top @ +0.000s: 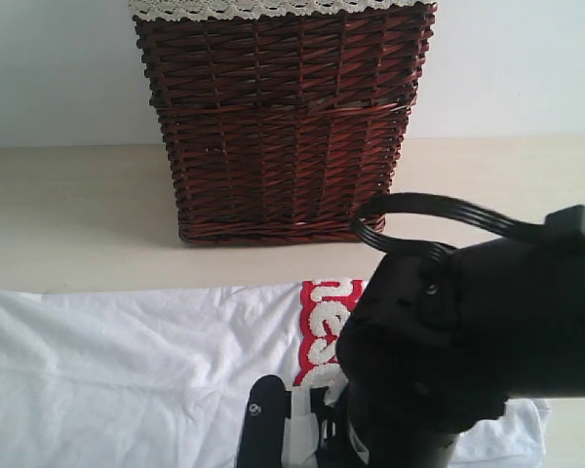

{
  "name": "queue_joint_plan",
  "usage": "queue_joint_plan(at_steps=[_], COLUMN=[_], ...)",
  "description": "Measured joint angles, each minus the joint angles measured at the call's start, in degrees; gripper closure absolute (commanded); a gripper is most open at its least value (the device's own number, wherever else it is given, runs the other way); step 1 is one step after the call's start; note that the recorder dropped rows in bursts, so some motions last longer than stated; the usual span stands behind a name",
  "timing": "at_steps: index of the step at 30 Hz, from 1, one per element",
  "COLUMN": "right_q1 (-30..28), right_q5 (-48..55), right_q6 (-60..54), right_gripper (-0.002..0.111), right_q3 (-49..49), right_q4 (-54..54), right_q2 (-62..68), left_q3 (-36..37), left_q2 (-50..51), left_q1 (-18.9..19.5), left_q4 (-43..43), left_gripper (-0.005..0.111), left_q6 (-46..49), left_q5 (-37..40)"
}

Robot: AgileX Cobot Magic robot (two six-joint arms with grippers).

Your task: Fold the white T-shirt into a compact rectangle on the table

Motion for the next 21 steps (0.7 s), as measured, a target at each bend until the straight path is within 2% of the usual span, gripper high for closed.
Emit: queue_joint_plan(at_steps=[1, 8, 14, 21], right_q1=[0.0, 0.4, 4.3, 4.9], right_q5=[0.4, 0.3, -1.6, -4.0], right_q6=[0.3, 0.1, -0.9, -1.5], right_gripper=[0.076, 0.067, 0.048, 0.045], right_q3=[0.7, 6.2, 7.0, 7.0], right_q4=[0.2, 5.9, 6.9, 9.1], right_q2=[-0.7, -2.4, -2.4, -2.4], left_q3=[0.0, 0.0, 0.0, 0.0], left_q2=[0.0, 0.0, 0.0, 0.0], left_q1=[0.0, 0.0, 0.0, 0.0], left_q4=[0.0, 0.0, 0.0, 0.0], left_gripper=[0.107, 0.107, 0.107, 0.107], left_q6=[0.0, 0.0, 0.0, 0.0], left_q5=[0.0, 0.0, 0.0, 0.0])
